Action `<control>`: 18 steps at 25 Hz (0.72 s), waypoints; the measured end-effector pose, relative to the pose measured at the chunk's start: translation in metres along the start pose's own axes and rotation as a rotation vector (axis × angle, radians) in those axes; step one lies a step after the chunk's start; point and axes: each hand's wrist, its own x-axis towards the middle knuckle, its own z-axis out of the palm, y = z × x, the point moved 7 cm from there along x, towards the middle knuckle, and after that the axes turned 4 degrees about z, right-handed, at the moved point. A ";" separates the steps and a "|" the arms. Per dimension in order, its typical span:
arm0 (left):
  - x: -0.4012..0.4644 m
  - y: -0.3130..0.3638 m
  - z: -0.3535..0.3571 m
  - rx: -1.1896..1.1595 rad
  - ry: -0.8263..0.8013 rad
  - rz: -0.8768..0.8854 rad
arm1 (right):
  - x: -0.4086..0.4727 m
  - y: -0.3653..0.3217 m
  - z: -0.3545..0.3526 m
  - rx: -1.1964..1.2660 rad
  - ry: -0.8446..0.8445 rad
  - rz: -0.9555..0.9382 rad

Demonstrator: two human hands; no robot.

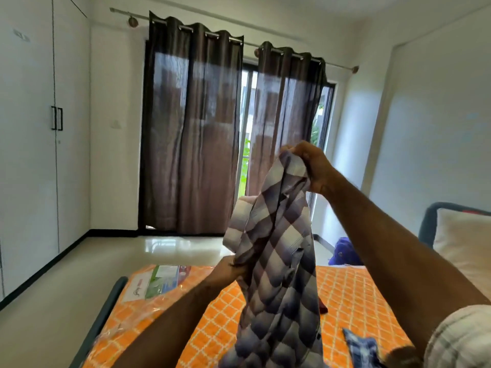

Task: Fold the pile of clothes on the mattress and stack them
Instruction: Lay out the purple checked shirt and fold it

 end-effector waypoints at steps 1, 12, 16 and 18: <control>0.001 0.006 -0.004 -0.053 0.050 0.033 | -0.002 -0.006 -0.017 -0.044 0.117 -0.010; -0.006 0.158 -0.146 0.701 0.467 0.407 | -0.023 -0.008 -0.168 -0.627 0.975 -0.155; -0.010 0.219 -0.155 1.003 0.239 0.565 | -0.032 0.000 -0.174 -0.664 1.019 -0.163; -0.012 0.229 -0.158 0.984 0.178 0.508 | -0.037 0.003 -0.173 -0.639 1.017 -0.172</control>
